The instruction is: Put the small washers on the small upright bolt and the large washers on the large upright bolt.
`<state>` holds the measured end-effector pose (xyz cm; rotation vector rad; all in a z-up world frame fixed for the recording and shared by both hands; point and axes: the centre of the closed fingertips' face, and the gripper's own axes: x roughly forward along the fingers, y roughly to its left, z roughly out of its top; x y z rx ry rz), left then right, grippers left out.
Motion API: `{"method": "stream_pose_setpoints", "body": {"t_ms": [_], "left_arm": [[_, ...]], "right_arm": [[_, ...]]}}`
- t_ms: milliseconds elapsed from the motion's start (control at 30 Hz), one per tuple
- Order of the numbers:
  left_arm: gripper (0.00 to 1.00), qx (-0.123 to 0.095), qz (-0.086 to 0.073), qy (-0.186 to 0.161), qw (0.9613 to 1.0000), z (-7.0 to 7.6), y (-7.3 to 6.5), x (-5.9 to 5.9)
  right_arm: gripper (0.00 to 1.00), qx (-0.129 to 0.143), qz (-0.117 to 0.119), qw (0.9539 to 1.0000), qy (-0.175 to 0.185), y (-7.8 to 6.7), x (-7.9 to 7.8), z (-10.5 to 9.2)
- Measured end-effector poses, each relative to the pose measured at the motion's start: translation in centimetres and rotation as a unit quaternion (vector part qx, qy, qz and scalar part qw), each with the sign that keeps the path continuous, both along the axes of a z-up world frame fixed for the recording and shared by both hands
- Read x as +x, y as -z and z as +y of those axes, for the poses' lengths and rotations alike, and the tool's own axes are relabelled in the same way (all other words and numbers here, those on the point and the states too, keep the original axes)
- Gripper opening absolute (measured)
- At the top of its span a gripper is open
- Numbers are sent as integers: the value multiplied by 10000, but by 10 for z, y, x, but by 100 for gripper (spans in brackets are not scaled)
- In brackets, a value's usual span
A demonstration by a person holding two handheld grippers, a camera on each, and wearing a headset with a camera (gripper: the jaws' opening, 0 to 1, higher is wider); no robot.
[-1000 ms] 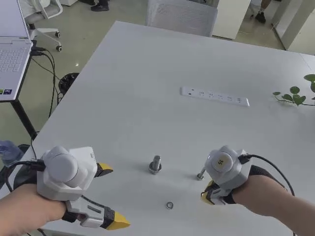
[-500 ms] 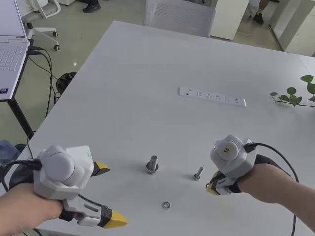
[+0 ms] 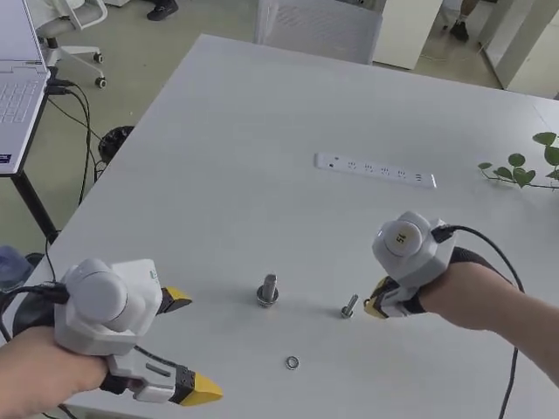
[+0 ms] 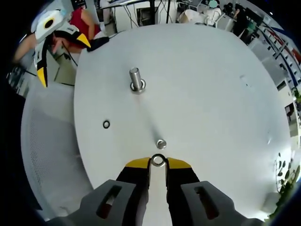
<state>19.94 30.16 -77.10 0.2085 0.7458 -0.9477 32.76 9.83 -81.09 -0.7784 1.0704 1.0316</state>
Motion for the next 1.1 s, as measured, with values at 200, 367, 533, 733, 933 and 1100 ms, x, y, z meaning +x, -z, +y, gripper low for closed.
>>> {"method": "stream_pose_setpoints", "body": {"t_ms": [200,367,533,733,933,1100], "left_arm": [[81,0,8,-16,10000,0,0,0],[81,-30,7,-41,10000,-1,-1,1],[82,-34,14,-60,10000,0,1,3],[82,-29,26,-41,10000,-1,2,4],[82,-19,35,-19,10000,-1,4,5],[81,-24,39,-13,10000,-1,3,6]], "right_arm": [[13,-4,-33,10000,-55,-2,7,5],[13,-18,-39,9999,-103,0,11,10],[13,-35,-22,9999,-150,3,12,15],[13,-55,14,9998,-181,6,12,16],[13,-82,34,9998,-172,8,13,17],[13,-104,65,9998,-169,10,12,16]]}}
